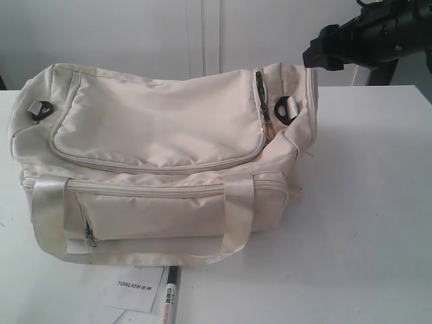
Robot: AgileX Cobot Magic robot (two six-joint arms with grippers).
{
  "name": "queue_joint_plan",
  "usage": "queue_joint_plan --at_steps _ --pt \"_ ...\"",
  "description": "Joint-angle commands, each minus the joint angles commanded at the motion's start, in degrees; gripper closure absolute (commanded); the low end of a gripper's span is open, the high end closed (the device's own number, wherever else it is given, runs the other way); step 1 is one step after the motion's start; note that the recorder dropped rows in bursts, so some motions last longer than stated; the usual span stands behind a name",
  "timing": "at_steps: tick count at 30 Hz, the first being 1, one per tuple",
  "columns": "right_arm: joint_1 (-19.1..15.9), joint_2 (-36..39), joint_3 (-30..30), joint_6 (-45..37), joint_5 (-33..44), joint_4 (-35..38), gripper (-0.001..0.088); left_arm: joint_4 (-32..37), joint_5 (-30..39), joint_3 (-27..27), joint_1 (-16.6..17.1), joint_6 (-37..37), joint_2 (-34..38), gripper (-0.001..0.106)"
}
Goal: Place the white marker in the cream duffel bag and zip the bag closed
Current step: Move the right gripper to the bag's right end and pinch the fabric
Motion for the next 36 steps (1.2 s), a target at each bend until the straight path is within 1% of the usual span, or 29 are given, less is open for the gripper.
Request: queue_joint_plan --at_steps 2,3,7,10,13,15,20,29,30,31,33,34,35,36 --pt "0.0 0.87 -0.12 0.0 0.11 2.93 0.0223 0.0 0.0 0.0 0.0 0.0 0.0 0.105" --pt "0.26 1.7 -0.57 0.0 0.56 3.3 0.0223 0.0 0.0 0.0 0.0 0.0 0.0 0.105" --pt "1.35 6.08 -3.4 1.19 2.45 2.77 0.0223 0.0 0.0 0.0 0.0 0.0 0.0 0.105" --pt "1.35 8.73 -5.89 3.6 5.04 2.62 0.0223 0.0 0.0 0.0 0.0 0.0 0.0 0.105" --pt "1.35 10.26 -7.21 3.88 5.69 2.47 0.0225 0.0 0.0 0.0 0.0 0.0 0.0 0.105" --pt "1.35 10.71 -7.5 3.88 5.58 2.06 0.0236 0.0 0.0 0.0 0.0 0.0 0.0 0.105" --pt "1.35 11.23 -7.62 4.97 5.22 -2.37 0.0246 0.0 0.0 0.0 0.0 0.0 0.0 0.105" --pt "1.35 13.11 -7.62 6.47 4.03 -2.93 0.0251 0.0 0.0 0.0 0.0 0.0 0.0 0.105" --pt "1.35 13.08 -7.62 6.47 4.03 -2.93 0.0277 0.0 0.0 0.0 0.0 0.0 0.0 0.105" --pt "1.35 13.08 -7.62 6.47 4.03 -2.93 0.0321 0.0 0.0 0.0 0.0 0.0 0.0 0.105" --pt "1.35 13.08 -7.62 6.47 4.03 -2.93 0.046 0.0 0.0 0.0 0.0 0.0 0.0 0.105" --pt "1.35 13.08 -7.62 6.47 4.57 -2.93 0.0699 0.0 0.0 0.0 0.0 0.0 0.0 0.105" --pt "1.35 13.08 -7.62 6.47 4.71 -2.93 0.0803 0.0 0.0 0.0 0.0 0.0 0.0 0.105" --pt "1.35 13.08 -7.62 6.47 4.71 -2.93 0.0869 0.0 0.0 0.0 0.0 0.0 0.0 0.105"
